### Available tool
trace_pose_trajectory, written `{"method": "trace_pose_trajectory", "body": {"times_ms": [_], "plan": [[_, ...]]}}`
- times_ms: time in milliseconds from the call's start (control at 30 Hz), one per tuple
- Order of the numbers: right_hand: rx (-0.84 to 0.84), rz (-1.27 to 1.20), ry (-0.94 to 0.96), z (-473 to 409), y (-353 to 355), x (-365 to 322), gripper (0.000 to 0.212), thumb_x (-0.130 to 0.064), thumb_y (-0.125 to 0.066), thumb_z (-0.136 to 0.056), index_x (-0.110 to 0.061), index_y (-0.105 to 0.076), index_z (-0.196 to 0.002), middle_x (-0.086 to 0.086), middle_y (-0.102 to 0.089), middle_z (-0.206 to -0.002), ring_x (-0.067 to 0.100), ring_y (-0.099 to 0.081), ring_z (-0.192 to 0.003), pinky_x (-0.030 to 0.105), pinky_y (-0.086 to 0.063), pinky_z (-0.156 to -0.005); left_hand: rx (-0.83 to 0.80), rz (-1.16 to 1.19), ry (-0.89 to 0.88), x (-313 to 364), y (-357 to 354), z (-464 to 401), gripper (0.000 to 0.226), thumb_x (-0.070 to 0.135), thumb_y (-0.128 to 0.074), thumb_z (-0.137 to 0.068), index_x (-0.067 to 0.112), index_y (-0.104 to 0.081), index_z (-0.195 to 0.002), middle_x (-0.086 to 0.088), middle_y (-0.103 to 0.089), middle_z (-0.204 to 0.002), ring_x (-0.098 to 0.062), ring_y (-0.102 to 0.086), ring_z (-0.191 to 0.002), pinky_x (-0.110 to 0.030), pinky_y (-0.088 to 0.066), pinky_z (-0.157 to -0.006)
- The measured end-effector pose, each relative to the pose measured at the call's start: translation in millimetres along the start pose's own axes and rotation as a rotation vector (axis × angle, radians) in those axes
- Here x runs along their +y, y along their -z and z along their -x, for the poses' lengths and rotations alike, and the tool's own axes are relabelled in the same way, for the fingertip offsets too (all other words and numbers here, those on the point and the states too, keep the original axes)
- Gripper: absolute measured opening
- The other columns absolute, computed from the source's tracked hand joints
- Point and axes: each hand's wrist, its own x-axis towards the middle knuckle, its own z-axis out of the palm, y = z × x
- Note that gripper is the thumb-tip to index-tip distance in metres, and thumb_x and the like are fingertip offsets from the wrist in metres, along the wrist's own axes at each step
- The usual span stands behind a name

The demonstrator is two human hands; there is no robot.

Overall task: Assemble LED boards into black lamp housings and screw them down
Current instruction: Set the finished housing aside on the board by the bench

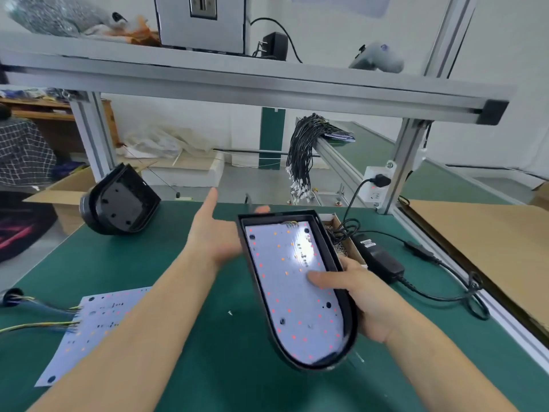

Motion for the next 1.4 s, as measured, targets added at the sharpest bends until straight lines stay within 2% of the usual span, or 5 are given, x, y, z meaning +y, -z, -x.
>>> {"method": "trace_pose_trajectory", "body": {"times_ms": [333,867,1000,1167,1400], "plan": [[0.310,0.122,-0.021,11.7,54.5,-16.4,0.026,0.004,-0.071,-0.072,-0.003,-0.069,-0.097,0.015,-0.074,-0.088,0.031,-0.069,-0.067,0.035,-0.055,-0.060,0.324,-0.702,-0.526,29.1,-9.3,-44.0,0.020,-0.001,-0.031,-0.100,0.006,-0.050,-0.101,-0.008,-0.048,-0.074,-0.009,-0.039,-0.040,-0.015,-0.034,-0.036],[0.500,0.104,0.092,-56.6,12.8,-42.4,0.073,-0.072,-0.056,-0.077,-0.012,-0.065,-0.118,0.008,-0.068,-0.117,0.028,-0.065,-0.106,0.045,-0.050,-0.098,0.312,-2.707,-1.064,-73.4,-16.2,7.4,0.084,-0.002,-0.044,-0.080,0.036,-0.017,-0.149,0.005,-0.030,-0.135,-0.017,-0.047,-0.094,-0.026,-0.033,-0.057],[0.553,0.077,0.211,-47.3,29.0,-39.4,0.039,-0.043,-0.064,-0.089,-0.006,-0.066,-0.103,0.012,-0.071,-0.111,0.034,-0.064,-0.109,0.052,-0.048,-0.098,-0.006,-2.574,-1.136,-79.7,-14.8,9.0,0.053,0.018,-0.051,-0.094,0.037,-0.039,-0.142,0.008,-0.026,-0.148,-0.016,-0.049,-0.108,-0.030,-0.047,-0.075],[0.649,0.066,0.304,-22.1,68.2,-50.0,0.031,-0.044,-0.060,-0.091,-0.015,-0.067,-0.094,0.004,-0.072,-0.109,0.030,-0.064,-0.110,0.051,-0.048,-0.099,0.040,-1.278,-0.679,-87.3,-40.3,-1.4,0.076,0.048,-0.066,-0.079,0.038,-0.031,-0.146,0.010,-0.034,-0.147,-0.006,-0.039,-0.128,-0.027,-0.030,-0.105],[0.809,0.230,0.352,35.9,118.2,-60.0,0.024,-0.049,-0.053,-0.093,-0.026,-0.063,-0.094,-0.006,-0.066,-0.118,0.023,-0.055,-0.123,0.039,-0.042,-0.105,-0.084,-0.920,-0.262,-166.2,-68.9,-47.5,0.054,0.010,-0.061,-0.092,0.019,-0.040,-0.140,0.000,-0.052,-0.135,-0.018,-0.062,-0.087,-0.037,-0.055,-0.081]]}}
